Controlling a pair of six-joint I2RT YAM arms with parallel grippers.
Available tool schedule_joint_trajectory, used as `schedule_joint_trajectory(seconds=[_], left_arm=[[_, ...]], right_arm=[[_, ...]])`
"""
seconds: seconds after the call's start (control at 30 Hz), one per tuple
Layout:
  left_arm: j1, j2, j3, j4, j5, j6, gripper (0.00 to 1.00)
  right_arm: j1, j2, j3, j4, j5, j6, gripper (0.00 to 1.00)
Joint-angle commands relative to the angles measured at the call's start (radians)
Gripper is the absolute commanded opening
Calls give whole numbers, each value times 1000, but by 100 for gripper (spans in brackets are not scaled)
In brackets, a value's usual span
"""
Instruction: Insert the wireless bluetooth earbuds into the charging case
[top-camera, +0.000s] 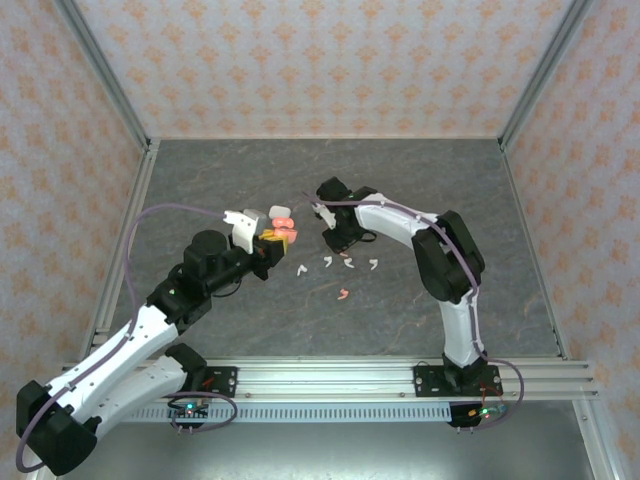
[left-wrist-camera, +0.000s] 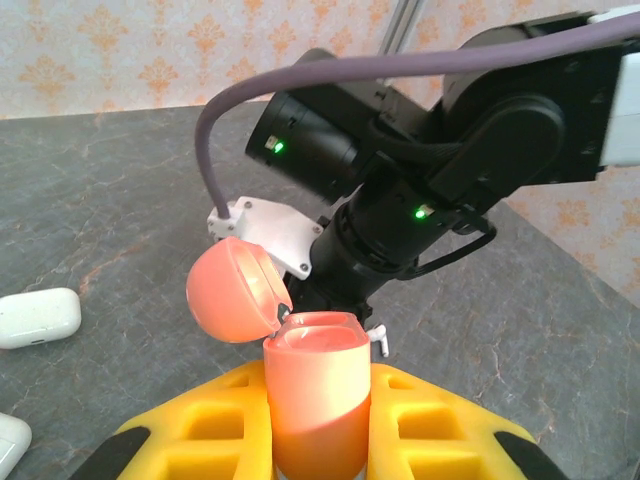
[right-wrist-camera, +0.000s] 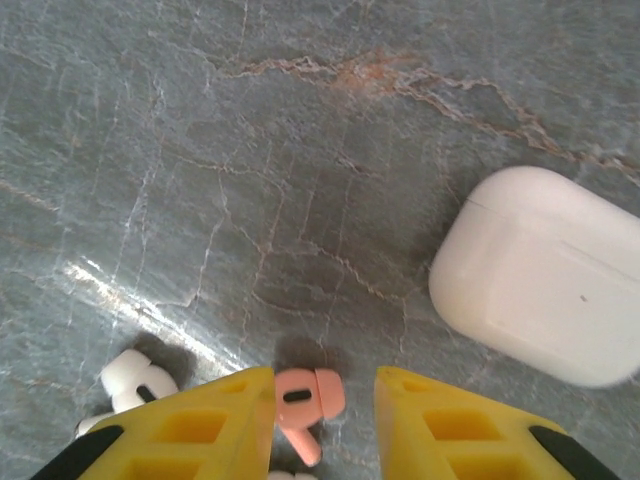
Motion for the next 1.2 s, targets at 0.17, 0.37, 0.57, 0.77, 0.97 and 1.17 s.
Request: schedule_joint_trajectory(seconds=[0.17, 0.37, 0.57, 0.77, 0.97, 1.17], left_arm=[[-6, -18, 2, 10, -10, 2, 0], [-5, -21, 2, 5, -12, 4, 0], [-6, -20, -1, 8, -12, 1, 0], [-6, -13, 1, 13, -10, -2, 0], [-5, -10, 2, 13, -9, -4, 0], [-6, -9, 9, 6, -11, 1, 0]], right_arm=[[-12, 69, 69, -49, -36, -50, 31], [-15, 61, 41, -61, -51, -55, 30], [-28, 10, -26, -60, -73, -53, 31], [-36, -29, -71, -54, -95, -53, 31], [-37, -28, -82, -35, -106, -52, 29], [-38, -13, -51, -21, -81, -43, 35]])
